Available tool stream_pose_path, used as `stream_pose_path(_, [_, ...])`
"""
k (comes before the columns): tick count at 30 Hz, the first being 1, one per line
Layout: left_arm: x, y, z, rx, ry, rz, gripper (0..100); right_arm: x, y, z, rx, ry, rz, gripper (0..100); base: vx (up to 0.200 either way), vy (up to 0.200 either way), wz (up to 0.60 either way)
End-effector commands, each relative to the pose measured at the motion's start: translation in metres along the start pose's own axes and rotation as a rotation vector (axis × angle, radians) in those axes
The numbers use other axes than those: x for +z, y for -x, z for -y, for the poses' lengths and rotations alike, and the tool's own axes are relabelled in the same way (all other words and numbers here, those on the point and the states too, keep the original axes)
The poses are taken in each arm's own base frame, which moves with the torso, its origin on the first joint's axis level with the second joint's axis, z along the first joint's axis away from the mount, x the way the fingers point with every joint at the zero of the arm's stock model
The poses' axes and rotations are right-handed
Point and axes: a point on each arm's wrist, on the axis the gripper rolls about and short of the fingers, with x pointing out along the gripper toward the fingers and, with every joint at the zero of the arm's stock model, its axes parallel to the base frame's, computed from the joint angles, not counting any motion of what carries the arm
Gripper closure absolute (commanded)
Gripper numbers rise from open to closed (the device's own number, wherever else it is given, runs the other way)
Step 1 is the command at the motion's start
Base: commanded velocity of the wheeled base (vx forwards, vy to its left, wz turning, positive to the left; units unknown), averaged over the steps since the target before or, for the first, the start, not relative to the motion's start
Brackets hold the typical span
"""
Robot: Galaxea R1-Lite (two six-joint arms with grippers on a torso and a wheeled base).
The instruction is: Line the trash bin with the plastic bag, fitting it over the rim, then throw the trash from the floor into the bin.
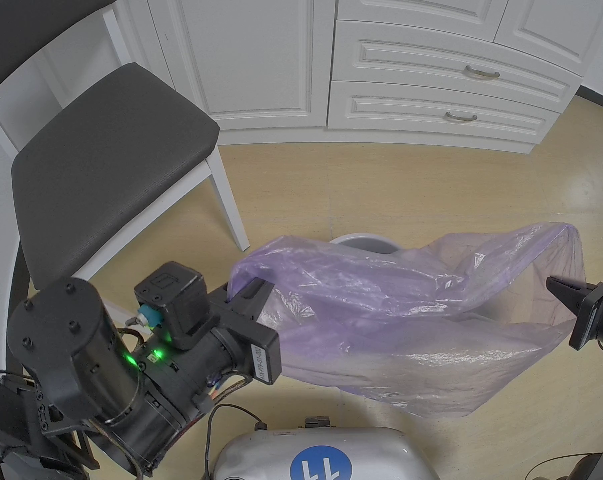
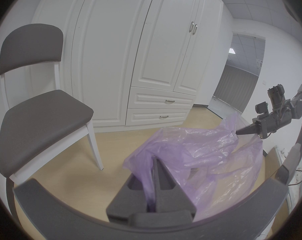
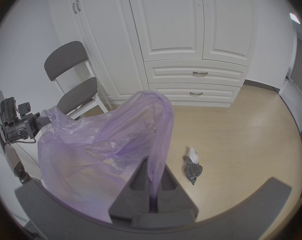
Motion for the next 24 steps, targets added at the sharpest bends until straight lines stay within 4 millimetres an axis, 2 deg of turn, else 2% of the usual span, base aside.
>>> stream_pose_path(1, [-0.003, -0.002, -0.007, 0.03, -0.003, -0.01, 100, 0.0, -0.001, 0.0, -0.001, 0.001, -0.005, 100, 0.0, 0.0, 0.0])
stream_pose_path(4, [-0.008, -0.001, -0.012, 0.045, -0.015, -0.027, 100, 0.0, -0.001, 0.0, -0.004, 0.005, -0.006, 100, 0.0, 0.0, 0.0])
stream_pose_path(17, [-0.01, 0.004, -0.012, 0.04, -0.026, -0.036, 100, -0.005, -0.004, 0.001, -0.045, 0.043, -0.024, 100, 0.0, 0.0, 0.0])
stream_pose_path(24, [-0.007, 0.003, -0.02, 0.071, -0.037, -0.027, 100, -0.006, -0.004, 0.001, -0.06, 0.042, -0.029, 100, 0.0, 0.0, 0.0])
